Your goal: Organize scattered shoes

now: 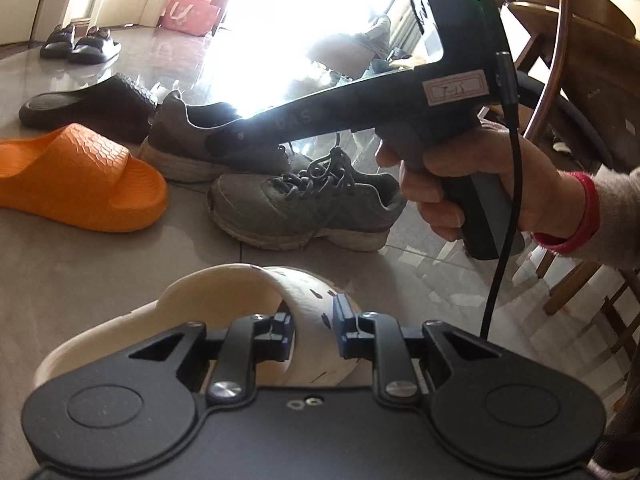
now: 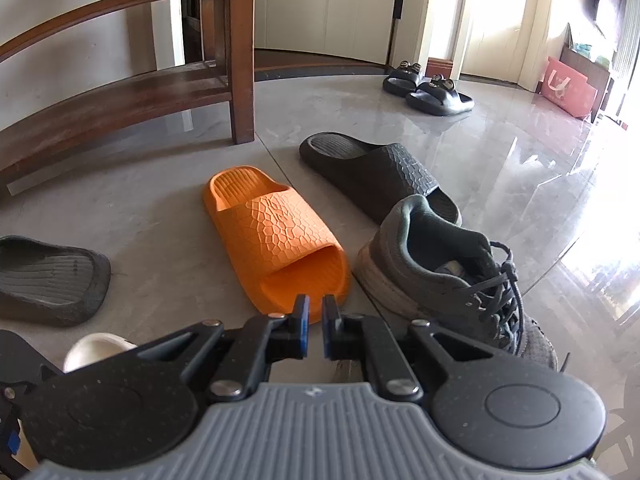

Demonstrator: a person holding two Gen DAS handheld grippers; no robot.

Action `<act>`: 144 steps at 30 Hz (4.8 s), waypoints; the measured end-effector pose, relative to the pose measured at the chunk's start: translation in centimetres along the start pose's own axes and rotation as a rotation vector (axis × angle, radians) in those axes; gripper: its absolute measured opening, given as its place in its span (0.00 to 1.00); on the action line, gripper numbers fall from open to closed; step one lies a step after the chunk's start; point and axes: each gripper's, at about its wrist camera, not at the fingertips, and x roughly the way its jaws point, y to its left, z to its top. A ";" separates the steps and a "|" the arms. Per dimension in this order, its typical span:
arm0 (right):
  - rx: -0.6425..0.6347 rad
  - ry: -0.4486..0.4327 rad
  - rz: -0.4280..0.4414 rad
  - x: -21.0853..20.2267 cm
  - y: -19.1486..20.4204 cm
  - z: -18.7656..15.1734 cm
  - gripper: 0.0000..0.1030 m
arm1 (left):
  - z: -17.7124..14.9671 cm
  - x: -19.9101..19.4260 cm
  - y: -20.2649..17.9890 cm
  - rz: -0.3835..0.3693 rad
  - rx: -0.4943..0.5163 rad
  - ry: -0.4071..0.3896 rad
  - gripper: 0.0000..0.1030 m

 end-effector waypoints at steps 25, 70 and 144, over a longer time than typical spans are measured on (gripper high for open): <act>0.039 -0.023 0.032 1.3 -1.3 1.3 0.10 | 6.0 -3.3 8.5 0.421 -0.086 -0.288 0.63; 0.068 -0.055 0.016 1.5 -2.6 1.1 0.10 | 4.9 -0.5 9.2 0.211 -0.359 -0.319 0.10; -0.423 0.242 0.344 -14.6 23.2 -4.5 0.10 | -10.6 -25.8 0.8 0.505 -0.135 0.055 0.34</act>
